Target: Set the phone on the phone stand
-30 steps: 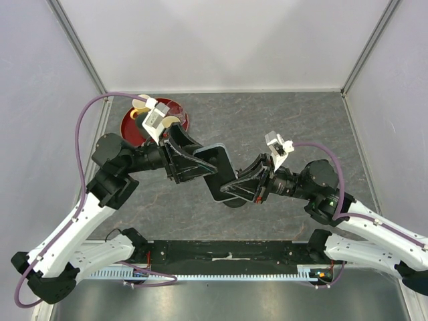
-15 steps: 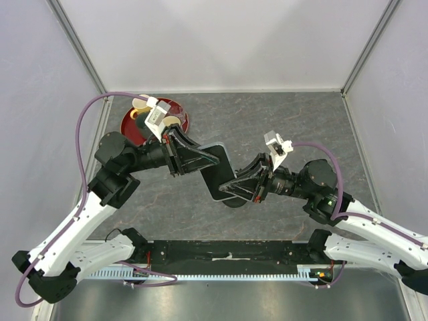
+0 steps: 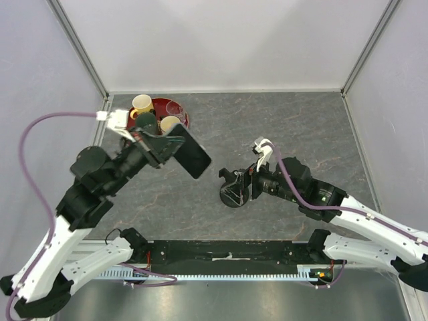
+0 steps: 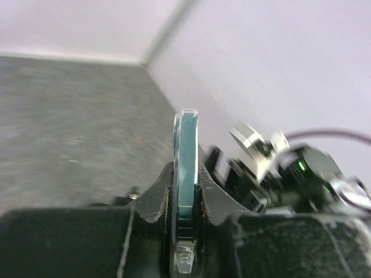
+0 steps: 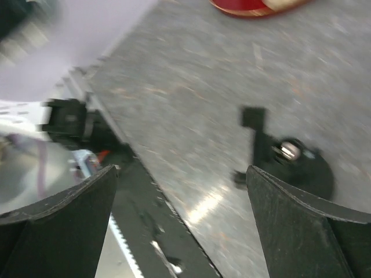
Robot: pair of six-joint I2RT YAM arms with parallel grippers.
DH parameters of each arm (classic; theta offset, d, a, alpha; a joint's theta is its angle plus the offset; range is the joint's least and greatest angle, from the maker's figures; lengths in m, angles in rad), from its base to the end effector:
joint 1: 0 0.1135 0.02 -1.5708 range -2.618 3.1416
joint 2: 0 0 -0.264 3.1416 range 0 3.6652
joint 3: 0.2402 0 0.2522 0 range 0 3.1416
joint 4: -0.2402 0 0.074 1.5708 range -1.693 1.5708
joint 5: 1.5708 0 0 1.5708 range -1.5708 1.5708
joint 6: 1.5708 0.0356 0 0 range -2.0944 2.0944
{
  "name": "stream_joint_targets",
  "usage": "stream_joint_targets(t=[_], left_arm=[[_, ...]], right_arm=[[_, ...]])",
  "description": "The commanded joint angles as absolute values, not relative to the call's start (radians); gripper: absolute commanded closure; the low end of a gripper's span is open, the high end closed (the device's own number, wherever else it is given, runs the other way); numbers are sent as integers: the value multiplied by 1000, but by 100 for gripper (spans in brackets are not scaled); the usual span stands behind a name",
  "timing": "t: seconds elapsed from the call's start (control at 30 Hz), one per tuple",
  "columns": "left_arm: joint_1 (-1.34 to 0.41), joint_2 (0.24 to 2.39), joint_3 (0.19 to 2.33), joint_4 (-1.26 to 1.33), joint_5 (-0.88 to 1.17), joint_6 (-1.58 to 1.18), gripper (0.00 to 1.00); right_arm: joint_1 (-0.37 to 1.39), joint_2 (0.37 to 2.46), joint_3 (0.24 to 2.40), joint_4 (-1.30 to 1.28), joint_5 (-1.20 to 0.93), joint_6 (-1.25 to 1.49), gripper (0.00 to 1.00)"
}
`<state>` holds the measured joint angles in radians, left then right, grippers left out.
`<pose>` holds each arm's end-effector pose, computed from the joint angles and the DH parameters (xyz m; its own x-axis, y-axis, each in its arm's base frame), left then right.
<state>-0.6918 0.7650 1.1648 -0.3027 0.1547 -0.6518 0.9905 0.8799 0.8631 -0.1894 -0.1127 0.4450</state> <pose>0.1047 -0.0939 0.4575 -0.3946 -0.4514 -0.8003 0.6403 0.4896 -0.5919 0.1089 0.1734 0.3504 -0.4850 0.0403 -0.8736 -0.7562 0.4824 0.4421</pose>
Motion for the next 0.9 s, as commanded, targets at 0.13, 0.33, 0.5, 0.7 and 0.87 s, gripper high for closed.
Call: stream_joint_targets(t=[0.13,0.33,0.5,0.7,0.87], left_arm=[[-692,598,1215,-595,-577,-683,98],[-692,580,1180,-626,-560,-724,98],[-692,595,1175,-623,-514,-730,98],[-692,610,1149,-557,-362,-654,98],[-692,646,1150,-538,-252,-611,98]], right_arm=[[996,856,901,-496,212,465,2],[1006,883,902,-471,215,494,21],[1074,966,919,-457,325,522,28],[1097,1058,945,-433,356,523,28],[1097,1103,951,-425,411,505,33]])
